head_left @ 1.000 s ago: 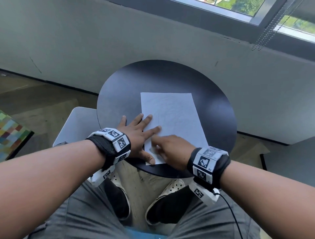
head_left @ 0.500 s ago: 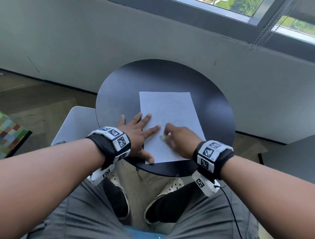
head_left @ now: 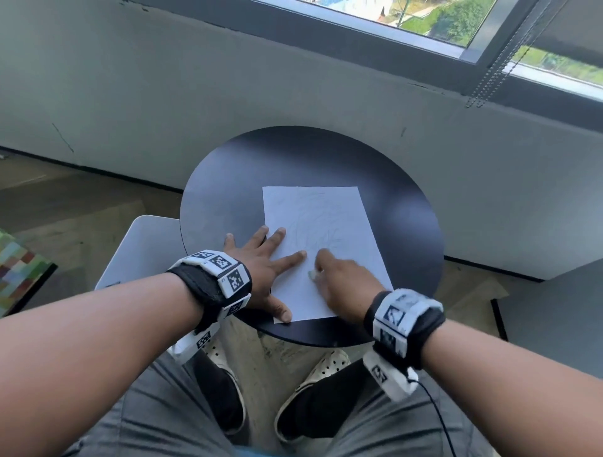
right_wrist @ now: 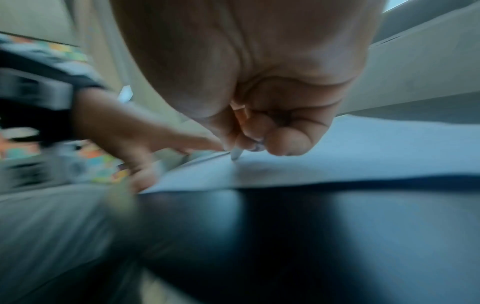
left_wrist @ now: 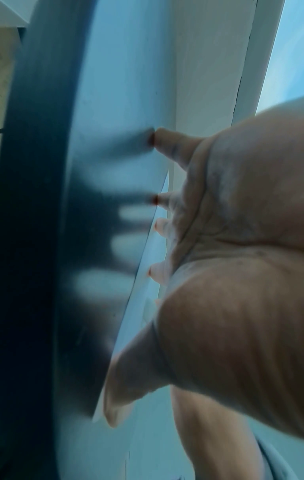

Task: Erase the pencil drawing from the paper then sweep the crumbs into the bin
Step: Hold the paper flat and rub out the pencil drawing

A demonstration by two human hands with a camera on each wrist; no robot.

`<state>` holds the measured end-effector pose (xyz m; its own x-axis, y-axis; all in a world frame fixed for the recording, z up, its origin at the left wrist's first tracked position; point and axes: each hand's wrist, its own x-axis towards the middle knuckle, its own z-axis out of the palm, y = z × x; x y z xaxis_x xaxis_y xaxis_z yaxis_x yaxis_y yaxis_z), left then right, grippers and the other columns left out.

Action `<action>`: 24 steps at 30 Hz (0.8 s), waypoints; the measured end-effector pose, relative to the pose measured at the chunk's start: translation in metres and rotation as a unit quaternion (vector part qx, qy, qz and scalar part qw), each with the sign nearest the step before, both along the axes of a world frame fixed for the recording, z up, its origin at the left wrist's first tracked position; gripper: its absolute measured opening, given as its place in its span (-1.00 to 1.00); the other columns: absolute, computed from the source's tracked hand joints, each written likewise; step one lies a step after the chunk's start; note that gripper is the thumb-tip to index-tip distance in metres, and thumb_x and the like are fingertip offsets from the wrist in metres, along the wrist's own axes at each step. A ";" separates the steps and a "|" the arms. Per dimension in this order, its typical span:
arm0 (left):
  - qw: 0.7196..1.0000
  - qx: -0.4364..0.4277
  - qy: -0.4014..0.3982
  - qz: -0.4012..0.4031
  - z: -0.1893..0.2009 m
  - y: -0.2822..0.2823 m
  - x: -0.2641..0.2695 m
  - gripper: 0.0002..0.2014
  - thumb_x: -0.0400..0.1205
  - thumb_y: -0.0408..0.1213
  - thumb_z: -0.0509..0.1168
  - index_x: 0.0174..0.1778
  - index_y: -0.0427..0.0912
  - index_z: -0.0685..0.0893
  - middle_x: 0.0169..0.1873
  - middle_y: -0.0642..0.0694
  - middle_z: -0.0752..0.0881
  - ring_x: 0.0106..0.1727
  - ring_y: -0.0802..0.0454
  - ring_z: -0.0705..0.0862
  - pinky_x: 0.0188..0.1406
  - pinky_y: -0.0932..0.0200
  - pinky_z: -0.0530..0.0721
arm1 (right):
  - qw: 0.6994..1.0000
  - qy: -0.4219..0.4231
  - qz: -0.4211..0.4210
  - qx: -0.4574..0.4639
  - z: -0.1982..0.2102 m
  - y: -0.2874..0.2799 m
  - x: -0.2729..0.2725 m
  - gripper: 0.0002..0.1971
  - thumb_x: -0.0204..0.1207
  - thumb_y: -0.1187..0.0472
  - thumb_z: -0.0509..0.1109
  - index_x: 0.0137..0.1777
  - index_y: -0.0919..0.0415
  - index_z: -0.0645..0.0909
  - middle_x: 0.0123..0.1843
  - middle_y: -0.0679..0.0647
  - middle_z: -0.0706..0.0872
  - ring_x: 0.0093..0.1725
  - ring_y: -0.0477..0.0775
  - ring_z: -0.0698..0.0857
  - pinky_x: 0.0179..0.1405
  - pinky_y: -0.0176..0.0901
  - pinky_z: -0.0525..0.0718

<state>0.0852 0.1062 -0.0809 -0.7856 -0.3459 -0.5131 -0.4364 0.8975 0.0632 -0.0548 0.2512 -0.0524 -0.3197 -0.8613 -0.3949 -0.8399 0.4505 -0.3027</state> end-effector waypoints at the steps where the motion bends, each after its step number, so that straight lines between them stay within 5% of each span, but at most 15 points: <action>1: 1.000 -0.002 0.000 -0.001 -0.001 0.000 0.000 0.19 0.14 0.76 0.12 0.55 0.50 -0.41 0.68 0.00 -0.46 0.71 -0.15 -0.41 0.49 -0.69 -0.02 | 0.999 -0.012 0.046 0.003 0.000 0.006 0.016 -0.81 0.77 0.03 0.07 0.21 0.13 0.33 0.06 0.23 0.67 -0.14 0.18 0.47 -0.16 0.00 0.43; 4: 1.000 -0.005 -0.003 -0.004 -0.001 0.001 0.000 0.18 0.15 0.75 0.12 0.55 0.50 -0.41 0.68 0.00 -0.47 0.71 -0.15 -0.41 0.49 -0.68 0.00 | 0.995 -0.012 0.103 0.005 -0.002 0.012 0.031 -0.82 0.76 0.01 0.08 0.13 0.12 0.33 0.04 0.22 0.68 -0.12 0.24 0.52 -0.19 0.03 0.45; 8: 1.000 -0.003 -0.011 0.000 0.003 0.002 0.000 0.19 0.16 0.74 0.15 0.57 0.50 -0.40 0.68 0.03 -0.47 0.71 -0.12 -0.41 0.51 -0.66 -0.02 | 0.996 0.010 -0.085 -0.003 -0.006 -0.006 -0.018 -0.76 0.71 -0.10 0.12 0.12 0.06 0.36 0.04 0.20 0.68 -0.02 0.31 0.65 0.06 0.15 0.66; 10: 1.000 -0.004 -0.010 0.001 0.004 0.002 0.000 0.18 0.16 0.74 0.15 0.56 0.50 -0.40 0.68 0.04 -0.47 0.70 -0.11 -0.41 0.51 -0.65 -0.03 | 0.993 0.016 -0.112 -0.020 -0.005 -0.007 -0.023 -0.78 0.72 -0.06 0.11 0.12 0.09 0.34 0.03 0.22 0.68 -0.06 0.32 0.65 0.06 0.17 0.67; 14: 1.000 -0.009 -0.013 -0.004 0.000 0.001 0.002 0.18 0.18 0.73 0.13 0.56 0.49 -0.43 0.67 0.02 -0.50 0.70 -0.12 -0.42 0.50 -0.65 -0.02 | 0.998 -0.037 0.046 0.004 -0.003 0.010 0.029 -0.78 0.76 0.00 0.08 0.19 0.15 0.33 0.00 0.25 0.67 -0.12 0.28 0.55 -0.13 0.07 0.54; 16: 1.000 -0.008 -0.016 -0.009 -0.001 0.001 0.002 0.17 0.18 0.74 0.11 0.55 0.49 -0.45 0.66 0.02 -0.52 0.70 -0.12 -0.43 0.50 -0.65 -0.01 | 0.997 -0.041 0.061 0.002 -0.004 0.012 0.031 -0.77 0.75 -0.03 0.09 0.16 0.14 0.33 0.02 0.25 0.67 -0.06 0.30 0.59 -0.08 0.10 0.57; 21: 1.000 -0.008 -0.018 -0.010 0.002 0.001 0.001 0.18 0.15 0.76 0.10 0.54 0.51 -0.45 0.67 0.03 -0.50 0.70 -0.13 -0.42 0.51 -0.64 -0.01 | 0.986 -0.002 -0.166 -0.013 -0.004 0.000 -0.037 -0.76 0.70 -0.12 0.14 0.07 0.06 0.36 0.00 0.17 0.68 -0.05 0.30 0.67 0.09 0.17 0.68; 24: 1.000 -0.007 -0.019 -0.008 0.003 0.000 0.002 0.19 0.15 0.75 0.12 0.54 0.51 -0.44 0.67 0.03 -0.50 0.71 -0.13 -0.42 0.52 -0.63 0.00 | 0.990 -0.008 -0.141 -0.021 -0.006 0.001 -0.030 -0.78 0.70 -0.07 0.13 0.10 0.07 0.35 0.03 0.19 0.69 -0.04 0.30 0.66 0.09 0.16 0.67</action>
<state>0.0867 0.1067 -0.0782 -0.7713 -0.3415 -0.5371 -0.4245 0.9048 0.0344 -0.0853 0.2519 -0.0583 -0.5440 -0.7540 -0.3682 -0.6770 0.6536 -0.3382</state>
